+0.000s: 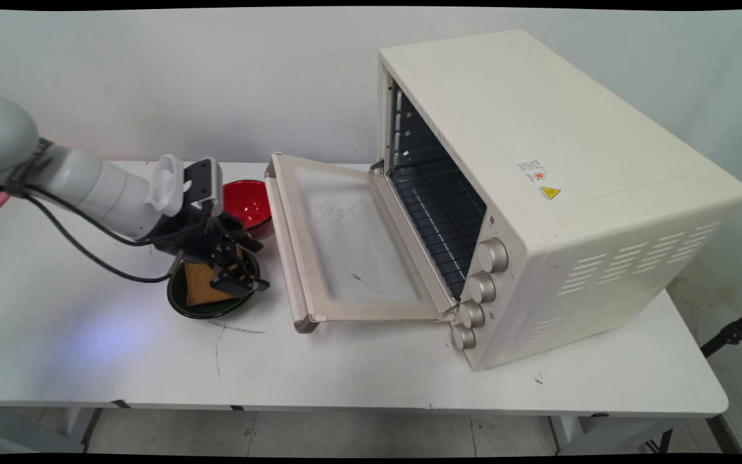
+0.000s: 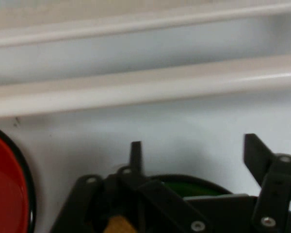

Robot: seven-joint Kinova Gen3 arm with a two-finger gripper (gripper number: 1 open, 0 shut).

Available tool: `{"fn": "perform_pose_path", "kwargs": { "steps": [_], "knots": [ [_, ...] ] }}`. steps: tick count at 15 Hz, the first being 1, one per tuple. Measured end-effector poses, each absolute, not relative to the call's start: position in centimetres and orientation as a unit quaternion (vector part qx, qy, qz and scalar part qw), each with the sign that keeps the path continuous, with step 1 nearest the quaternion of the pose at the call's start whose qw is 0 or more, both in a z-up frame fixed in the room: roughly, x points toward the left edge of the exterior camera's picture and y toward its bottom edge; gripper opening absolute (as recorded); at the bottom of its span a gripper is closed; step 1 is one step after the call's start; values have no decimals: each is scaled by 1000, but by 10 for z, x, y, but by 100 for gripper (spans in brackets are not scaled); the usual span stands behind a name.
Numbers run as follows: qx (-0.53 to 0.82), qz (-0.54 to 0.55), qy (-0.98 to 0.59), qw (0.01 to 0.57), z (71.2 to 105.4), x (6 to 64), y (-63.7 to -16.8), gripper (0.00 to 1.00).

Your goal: Close the oven

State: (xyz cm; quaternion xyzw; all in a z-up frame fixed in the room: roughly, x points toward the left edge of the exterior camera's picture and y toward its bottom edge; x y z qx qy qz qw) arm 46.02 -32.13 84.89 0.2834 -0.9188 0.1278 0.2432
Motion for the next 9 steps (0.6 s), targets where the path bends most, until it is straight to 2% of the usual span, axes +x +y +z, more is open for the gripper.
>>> {"fn": "perform_pose_path", "kwargs": {
  "steps": [9],
  "knots": [
    [297, 137, -913, 243, 810, 450, -350, 0]
  ]
}}
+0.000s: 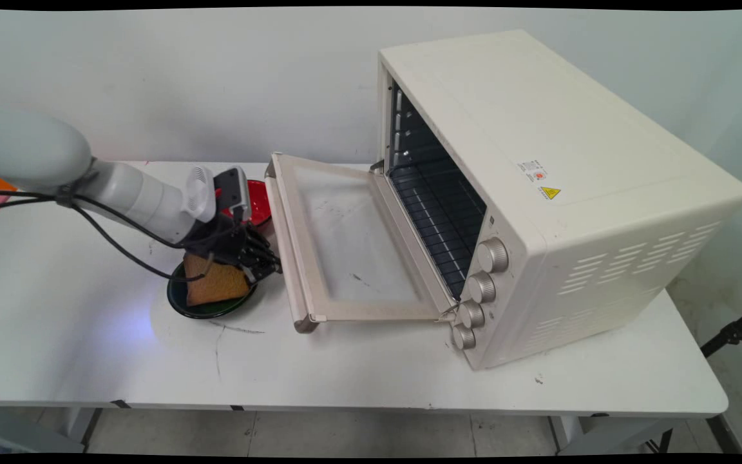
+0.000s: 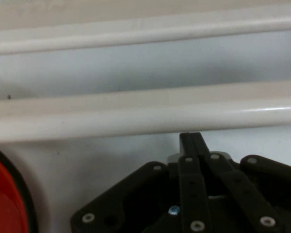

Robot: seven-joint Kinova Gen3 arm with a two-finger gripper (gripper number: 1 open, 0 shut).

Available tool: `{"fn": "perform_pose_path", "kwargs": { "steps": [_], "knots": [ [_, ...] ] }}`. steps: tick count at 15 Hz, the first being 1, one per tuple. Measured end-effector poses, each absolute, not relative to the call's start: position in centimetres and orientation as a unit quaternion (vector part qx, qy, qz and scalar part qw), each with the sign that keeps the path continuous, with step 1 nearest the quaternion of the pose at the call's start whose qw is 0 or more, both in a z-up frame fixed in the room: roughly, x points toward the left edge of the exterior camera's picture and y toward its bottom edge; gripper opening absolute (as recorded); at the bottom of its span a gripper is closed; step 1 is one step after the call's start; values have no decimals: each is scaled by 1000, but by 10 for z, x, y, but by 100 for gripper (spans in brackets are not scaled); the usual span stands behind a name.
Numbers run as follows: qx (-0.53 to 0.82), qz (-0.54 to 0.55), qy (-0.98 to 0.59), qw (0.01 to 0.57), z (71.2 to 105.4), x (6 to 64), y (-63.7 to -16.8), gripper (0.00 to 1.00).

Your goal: Close the oven

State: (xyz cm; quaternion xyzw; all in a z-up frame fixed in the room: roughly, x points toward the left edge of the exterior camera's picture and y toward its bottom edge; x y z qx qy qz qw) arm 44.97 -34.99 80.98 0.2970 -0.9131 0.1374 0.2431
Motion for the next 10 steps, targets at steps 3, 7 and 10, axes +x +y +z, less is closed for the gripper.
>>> {"fn": "perform_pose_path", "kwargs": {
  "steps": [3, 7, 10],
  "knots": [
    [298, 140, -911, 247, 798, 447, -358, 0],
    [299, 143, -909, 253, 789, 444, -365, 0],
    [301, 145, -906, 260, 786, 441, -369, 0]
  ]
}}
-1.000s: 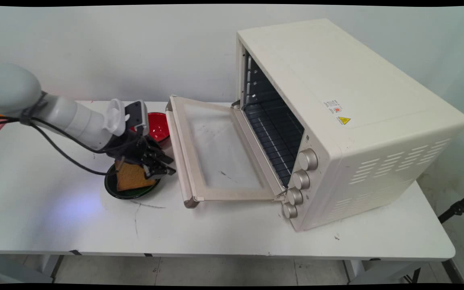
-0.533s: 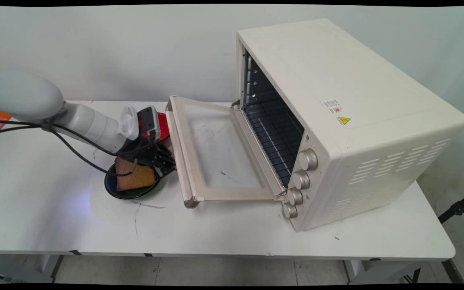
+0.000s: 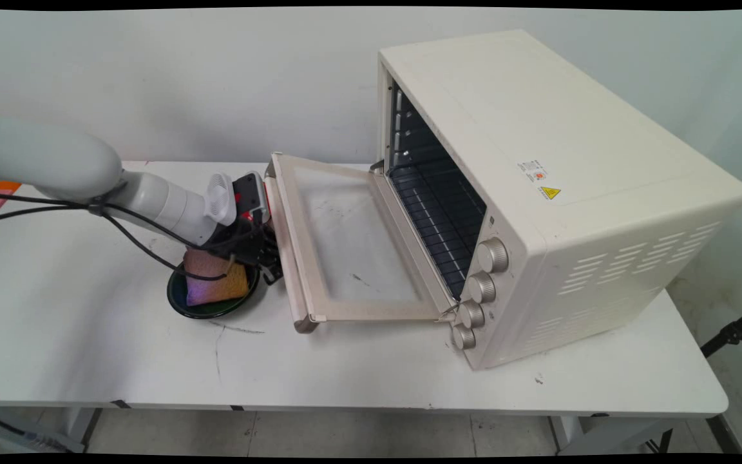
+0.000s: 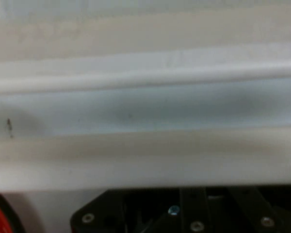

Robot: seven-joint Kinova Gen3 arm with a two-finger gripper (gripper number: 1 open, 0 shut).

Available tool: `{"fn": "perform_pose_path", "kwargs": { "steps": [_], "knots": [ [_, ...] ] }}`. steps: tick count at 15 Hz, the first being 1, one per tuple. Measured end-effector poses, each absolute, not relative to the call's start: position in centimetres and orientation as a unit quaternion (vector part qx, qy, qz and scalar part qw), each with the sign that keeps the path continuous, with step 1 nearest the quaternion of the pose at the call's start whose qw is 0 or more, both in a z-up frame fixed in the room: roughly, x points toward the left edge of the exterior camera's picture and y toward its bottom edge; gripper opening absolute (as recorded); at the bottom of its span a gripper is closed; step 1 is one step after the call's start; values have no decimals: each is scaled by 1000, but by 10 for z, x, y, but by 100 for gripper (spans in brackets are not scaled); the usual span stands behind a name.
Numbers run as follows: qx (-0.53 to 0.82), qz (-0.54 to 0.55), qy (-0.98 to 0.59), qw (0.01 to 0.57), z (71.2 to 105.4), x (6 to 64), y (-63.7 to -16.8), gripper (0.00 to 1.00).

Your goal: Close the oven

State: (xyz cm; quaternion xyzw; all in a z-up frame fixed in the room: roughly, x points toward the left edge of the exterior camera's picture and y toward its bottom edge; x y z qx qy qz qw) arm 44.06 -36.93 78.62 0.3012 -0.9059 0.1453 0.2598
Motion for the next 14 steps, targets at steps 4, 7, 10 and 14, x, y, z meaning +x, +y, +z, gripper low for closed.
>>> {"fn": "perform_pose_path", "kwargs": {
  "steps": [4, 7, 10, 14],
  "knots": [
    [303, 149, -901, 271, 791, 436, -374, 0],
    [305, 153, -898, 280, 798, 433, -378, 0],
    [304, 157, -894, 289, 807, 428, -382, 0],
    [302, 164, -888, 304, 823, 420, -391, 0]
  ]
}}
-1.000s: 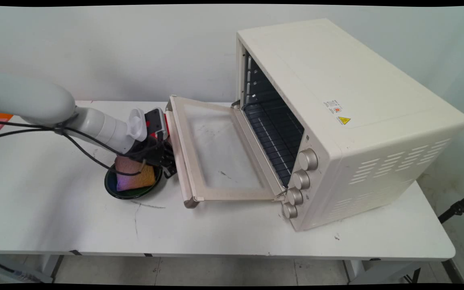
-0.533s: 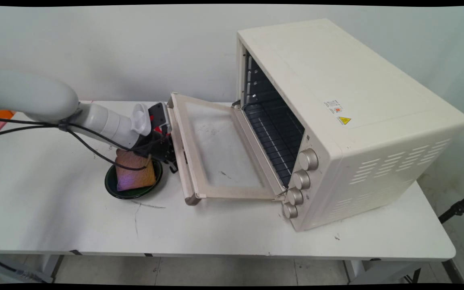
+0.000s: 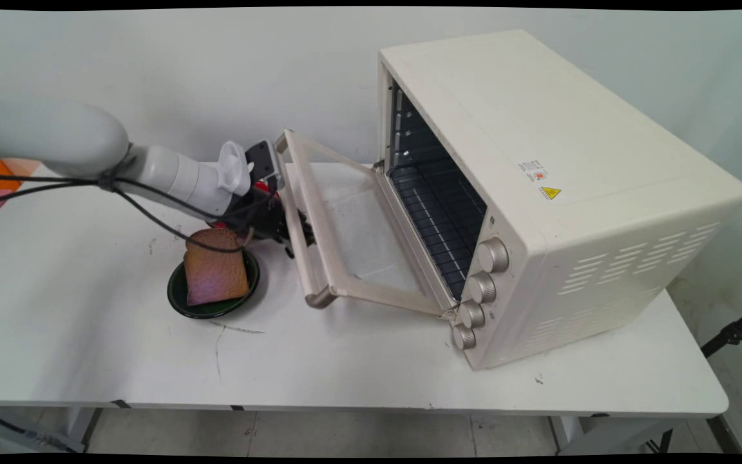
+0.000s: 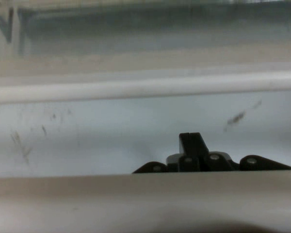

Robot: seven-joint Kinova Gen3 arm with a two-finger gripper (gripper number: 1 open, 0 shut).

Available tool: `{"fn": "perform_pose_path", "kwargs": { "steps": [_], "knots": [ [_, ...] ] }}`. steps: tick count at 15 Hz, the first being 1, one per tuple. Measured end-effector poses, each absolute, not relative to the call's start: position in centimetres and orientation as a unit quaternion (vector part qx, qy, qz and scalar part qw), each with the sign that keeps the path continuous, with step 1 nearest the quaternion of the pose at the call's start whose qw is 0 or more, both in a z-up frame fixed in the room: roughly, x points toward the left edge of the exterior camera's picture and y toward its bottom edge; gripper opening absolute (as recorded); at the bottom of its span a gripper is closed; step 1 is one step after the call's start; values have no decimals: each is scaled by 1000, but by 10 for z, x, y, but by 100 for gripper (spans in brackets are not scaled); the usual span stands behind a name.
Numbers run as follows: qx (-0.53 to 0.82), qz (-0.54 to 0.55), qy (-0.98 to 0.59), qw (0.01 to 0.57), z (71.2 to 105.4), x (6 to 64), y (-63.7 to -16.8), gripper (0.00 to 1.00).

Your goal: Close the oven

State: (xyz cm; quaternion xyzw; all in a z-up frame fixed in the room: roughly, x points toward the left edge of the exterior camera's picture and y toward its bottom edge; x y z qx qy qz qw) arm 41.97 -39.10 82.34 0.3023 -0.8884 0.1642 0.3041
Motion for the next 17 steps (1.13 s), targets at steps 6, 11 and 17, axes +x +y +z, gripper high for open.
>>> {"fn": "perform_pose_path", "kwargs": {
  "steps": [6, 11, 17],
  "knots": [
    [303, 172, -877, 332, 853, 406, -406, 0],
    [305, 180, -864, 358, 881, 393, -421, 0],
    [309, 187, -851, 382, 913, 385, -433, 0]
  ]
}}
